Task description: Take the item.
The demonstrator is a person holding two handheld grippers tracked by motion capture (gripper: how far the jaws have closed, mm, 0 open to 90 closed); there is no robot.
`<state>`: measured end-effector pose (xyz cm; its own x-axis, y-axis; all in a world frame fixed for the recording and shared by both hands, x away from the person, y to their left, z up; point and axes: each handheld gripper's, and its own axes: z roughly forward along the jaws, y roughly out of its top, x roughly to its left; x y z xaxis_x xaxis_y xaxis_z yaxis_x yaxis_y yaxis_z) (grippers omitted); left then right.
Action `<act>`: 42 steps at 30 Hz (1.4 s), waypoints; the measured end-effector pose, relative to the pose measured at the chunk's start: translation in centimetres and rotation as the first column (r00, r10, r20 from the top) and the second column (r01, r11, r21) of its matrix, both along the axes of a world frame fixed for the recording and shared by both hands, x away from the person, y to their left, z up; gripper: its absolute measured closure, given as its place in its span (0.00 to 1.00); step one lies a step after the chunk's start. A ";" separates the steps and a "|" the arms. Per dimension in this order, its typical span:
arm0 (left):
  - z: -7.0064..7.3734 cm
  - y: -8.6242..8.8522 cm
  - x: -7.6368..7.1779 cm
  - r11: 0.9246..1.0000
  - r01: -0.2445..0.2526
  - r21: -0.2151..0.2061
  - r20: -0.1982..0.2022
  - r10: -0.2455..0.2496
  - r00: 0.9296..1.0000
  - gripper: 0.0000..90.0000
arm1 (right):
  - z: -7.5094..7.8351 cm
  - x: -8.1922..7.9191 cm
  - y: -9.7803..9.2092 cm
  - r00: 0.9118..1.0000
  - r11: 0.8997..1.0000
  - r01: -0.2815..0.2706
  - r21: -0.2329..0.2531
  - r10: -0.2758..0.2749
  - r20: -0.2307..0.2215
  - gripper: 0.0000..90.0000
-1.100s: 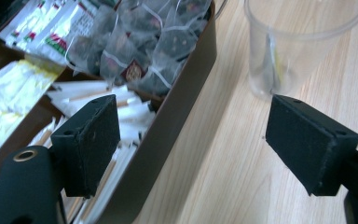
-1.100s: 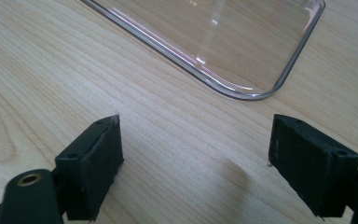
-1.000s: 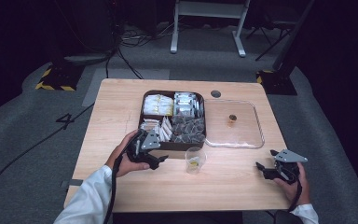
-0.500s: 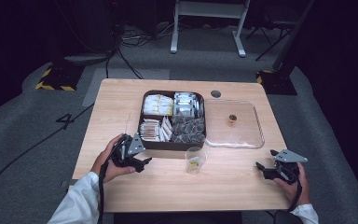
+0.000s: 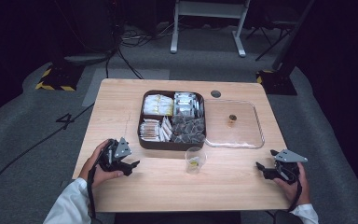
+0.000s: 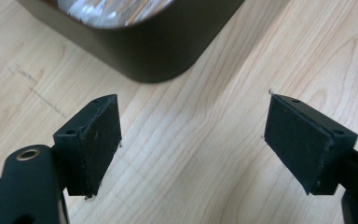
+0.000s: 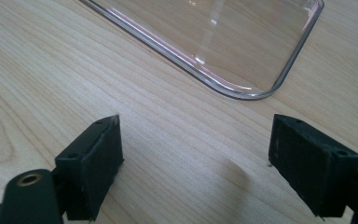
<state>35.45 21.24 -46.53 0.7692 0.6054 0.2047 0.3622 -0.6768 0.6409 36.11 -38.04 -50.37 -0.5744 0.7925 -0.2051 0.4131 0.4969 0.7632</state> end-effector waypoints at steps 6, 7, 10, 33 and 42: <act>-1.0 1.2 -0.1 0.999 -0.041 0.002 -0.027 0.041 0.999 0.21 | 0.0 0.0 0.0 1.000 1.000 0.000 0.000 0.000 0.000 0.20; -1.3 1.4 -0.1 0.999 -0.047 -0.003 -0.034 0.047 0.998 0.21 | 0.0 0.0 0.0 1.000 1.000 -0.001 0.000 0.001 0.000 0.20; -1.9 2.0 -0.3 0.997 -0.069 -0.020 -0.059 0.068 0.996 0.21 | 0.0 0.0 0.0 1.000 1.000 -0.001 0.001 0.001 0.000 0.20; -3.9 5.1 -1.1 0.971 -0.157 -0.179 -0.137 0.133 0.982 0.20 | 0.0 0.0 0.0 1.000 1.000 -0.001 0.001 0.001 -0.002 0.20; -3.9 5.0 -1.0 0.971 -0.162 -0.175 -0.140 0.138 0.981 0.19 | 0.0 0.0 0.0 1.000 1.000 0.002 -0.002 -0.002 0.002 0.20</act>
